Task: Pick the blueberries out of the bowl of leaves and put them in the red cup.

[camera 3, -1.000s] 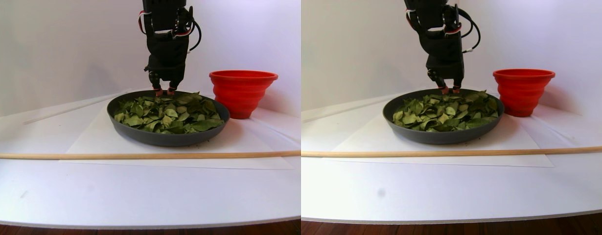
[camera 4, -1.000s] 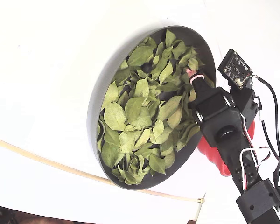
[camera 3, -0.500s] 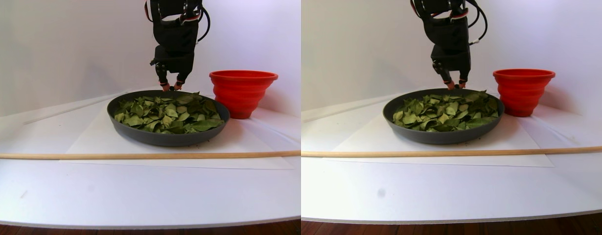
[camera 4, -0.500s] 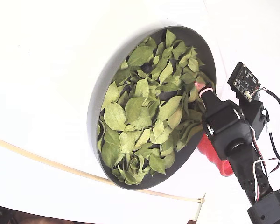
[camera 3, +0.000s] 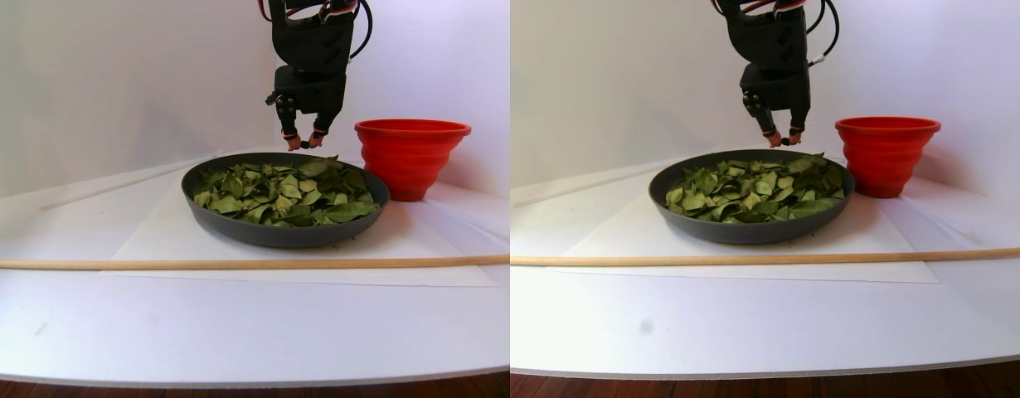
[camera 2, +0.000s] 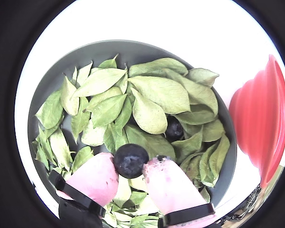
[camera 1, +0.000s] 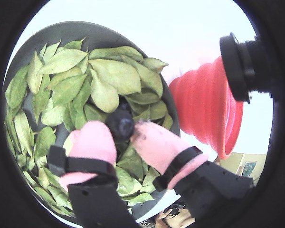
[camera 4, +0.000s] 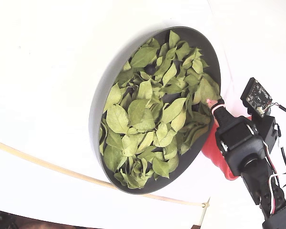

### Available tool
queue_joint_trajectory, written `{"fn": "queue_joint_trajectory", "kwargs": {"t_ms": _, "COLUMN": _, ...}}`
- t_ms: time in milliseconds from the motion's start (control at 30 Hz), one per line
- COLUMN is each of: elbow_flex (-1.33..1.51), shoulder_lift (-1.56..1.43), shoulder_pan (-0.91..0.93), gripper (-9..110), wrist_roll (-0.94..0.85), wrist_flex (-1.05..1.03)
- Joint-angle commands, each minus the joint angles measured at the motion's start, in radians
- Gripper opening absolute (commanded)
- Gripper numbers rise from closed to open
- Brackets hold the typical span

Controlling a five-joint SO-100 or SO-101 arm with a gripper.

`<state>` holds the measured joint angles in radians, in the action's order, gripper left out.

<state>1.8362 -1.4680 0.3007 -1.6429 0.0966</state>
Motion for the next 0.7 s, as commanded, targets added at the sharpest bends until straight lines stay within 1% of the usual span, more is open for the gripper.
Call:
{"fn": "queue_joint_trajectory", "kwargs": {"t_ms": 0, "elbow_flex": -0.006, "shoulder_lift": -0.152, "shoulder_pan": 0.032, "gripper": 9, "wrist_roll": -0.012, "wrist_flex": -0.006}}
{"fn": "queue_joint_trajectory", "kwargs": {"t_ms": 667, "elbow_flex": 0.028, "shoulder_lift": -0.276, "shoulder_pan": 0.120, "gripper": 9, "wrist_roll": -0.029, "wrist_flex": -0.115}}
